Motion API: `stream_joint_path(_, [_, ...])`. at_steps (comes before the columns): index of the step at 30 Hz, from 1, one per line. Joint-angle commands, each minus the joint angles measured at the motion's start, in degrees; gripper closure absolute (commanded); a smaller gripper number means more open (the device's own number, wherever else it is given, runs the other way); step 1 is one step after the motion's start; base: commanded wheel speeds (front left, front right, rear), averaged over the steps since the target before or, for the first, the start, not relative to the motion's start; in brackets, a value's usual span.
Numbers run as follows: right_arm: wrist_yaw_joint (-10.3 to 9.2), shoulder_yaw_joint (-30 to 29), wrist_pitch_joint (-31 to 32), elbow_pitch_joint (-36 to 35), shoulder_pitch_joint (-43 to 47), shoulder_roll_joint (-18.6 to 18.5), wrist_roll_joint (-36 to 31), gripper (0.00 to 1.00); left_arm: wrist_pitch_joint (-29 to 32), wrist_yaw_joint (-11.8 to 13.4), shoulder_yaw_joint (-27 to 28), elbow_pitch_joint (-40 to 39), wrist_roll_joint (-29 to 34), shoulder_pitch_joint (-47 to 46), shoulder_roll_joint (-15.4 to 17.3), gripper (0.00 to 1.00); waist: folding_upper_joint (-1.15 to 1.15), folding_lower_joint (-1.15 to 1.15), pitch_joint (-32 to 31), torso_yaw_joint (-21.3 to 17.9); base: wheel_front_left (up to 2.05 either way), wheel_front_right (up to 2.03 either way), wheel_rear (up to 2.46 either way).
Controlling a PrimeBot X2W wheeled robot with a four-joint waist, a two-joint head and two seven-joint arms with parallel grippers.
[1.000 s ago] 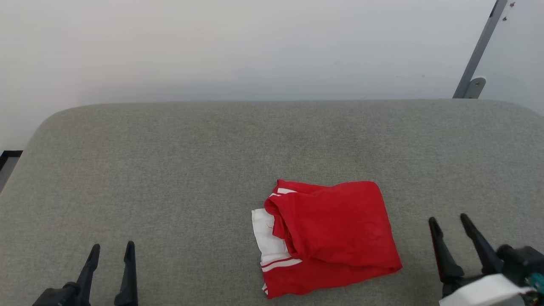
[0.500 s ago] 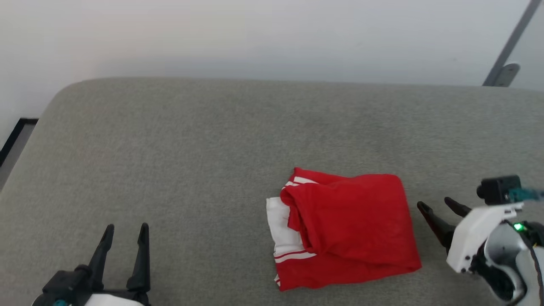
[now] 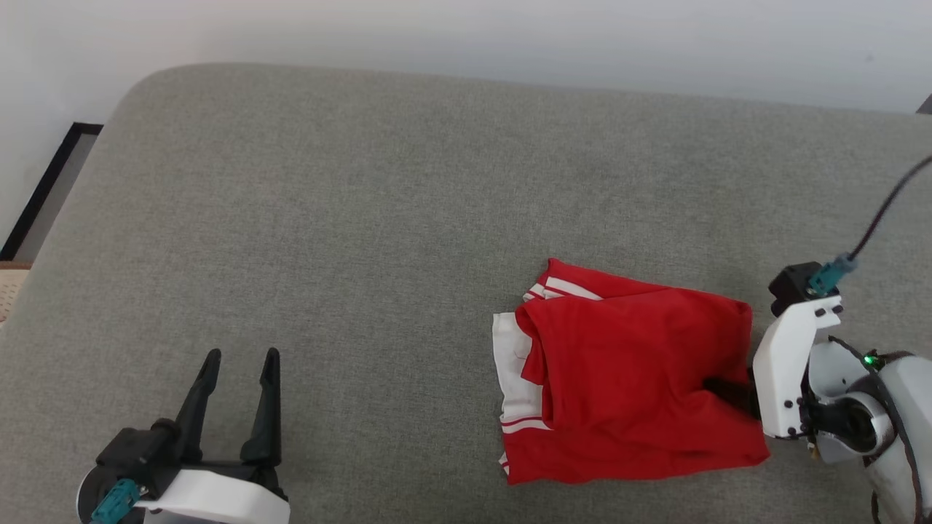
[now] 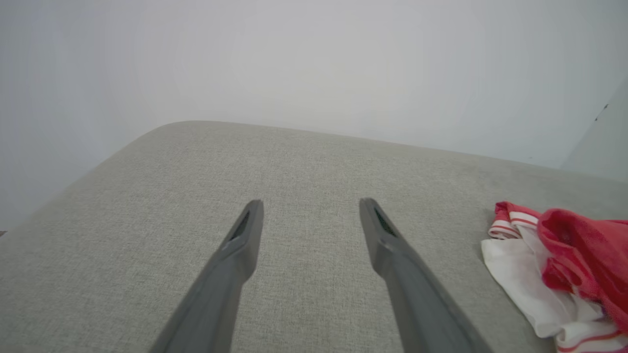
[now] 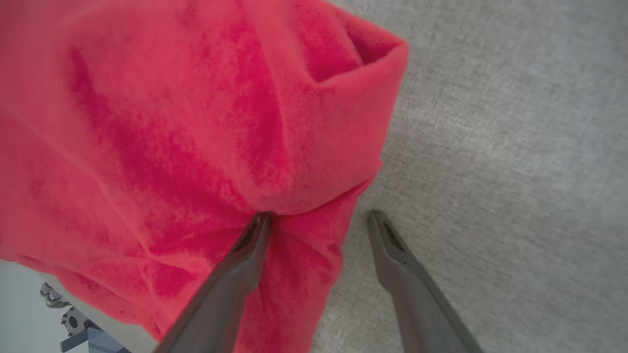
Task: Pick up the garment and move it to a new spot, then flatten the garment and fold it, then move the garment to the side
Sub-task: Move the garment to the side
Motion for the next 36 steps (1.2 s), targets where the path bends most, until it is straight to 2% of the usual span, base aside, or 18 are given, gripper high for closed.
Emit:
stream_joint_path(1, [0.02, 1.7, 1.74, 1.45, 0.83, 1.24, 0.42, 0.0, -0.3, -0.18, -0.14, 0.11, -0.5, -1.09, -0.04, 0.0, 0.0, 0.0, 0.69, 0.38, 0.0, 0.0, 0.0])
stream_joint_path(4, [0.04, 4.18, 4.81, 3.16, 0.97, 2.64, 0.44, 0.0, -0.3, -0.18, -0.42, 0.47, -0.68, -1.73, -0.1, 0.0, 0.0, 0.0, 1.37, 0.61, 0.0, 0.0, 0.0])
stream_joint_path(5, [0.08, 4.94, 5.11, 3.23, 0.73, 2.78, 0.16, 0.37, -0.3, -0.18, -0.53, 0.53, -0.78, -2.07, -0.14, 0.0, 0.0, 0.0, 1.61, 0.68, 0.0, 0.0, 0.0])
stream_joint_path(6, [0.08, 5.6, 5.08, 2.91, 0.45, 2.74, 0.24, 1.0, -0.3, -0.18, -0.58, 0.56, -0.92, -2.42, -0.2, 0.0, 0.0, 0.0, 1.86, 0.73, 0.0, 0.0, 0.0])
stream_joint_path(10, [0.03, 5.04, 3.52, 1.77, -0.83, 1.96, 0.96, 1.0, -0.3, -0.18, -0.64, 0.67, -1.48, -3.14, -0.22, 0.0, 0.0, 0.0, 2.53, 0.55, 0.0, 0.0, 0.0])
stream_joint_path(16, [-0.06, 1.98, 1.91, -2.99, -3.88, -1.61, 1.65, 1.0, -0.3, -0.18, -0.2, 0.62, -3.32, -5.22, 0.44, 0.0, 0.0, 0.0, 4.01, -0.96, 0.0, 0.0, 0.0])
stream_joint_path(25, [0.0, -2.79, 1.21, -10.29, -7.29, -6.77, -0.65, 1.0, -0.3, -0.18, -2.81, -0.76, -2.72, -11.94, 2.87, 0.0, 0.0, 0.0, 7.87, -6.19, 0.0, 0.0, 0.0])
stream_joint_path(36, [0.0, -8.22, -4.45, -9.16, -13.18, -10.32, -6.35, 1.0, -0.29, -0.18, -10.74, -0.03, -2.29, -22.46, 5.39, 0.0, 0.0, 0.0, 12.44, -14.0, 0.0, 0.0, 0.0])
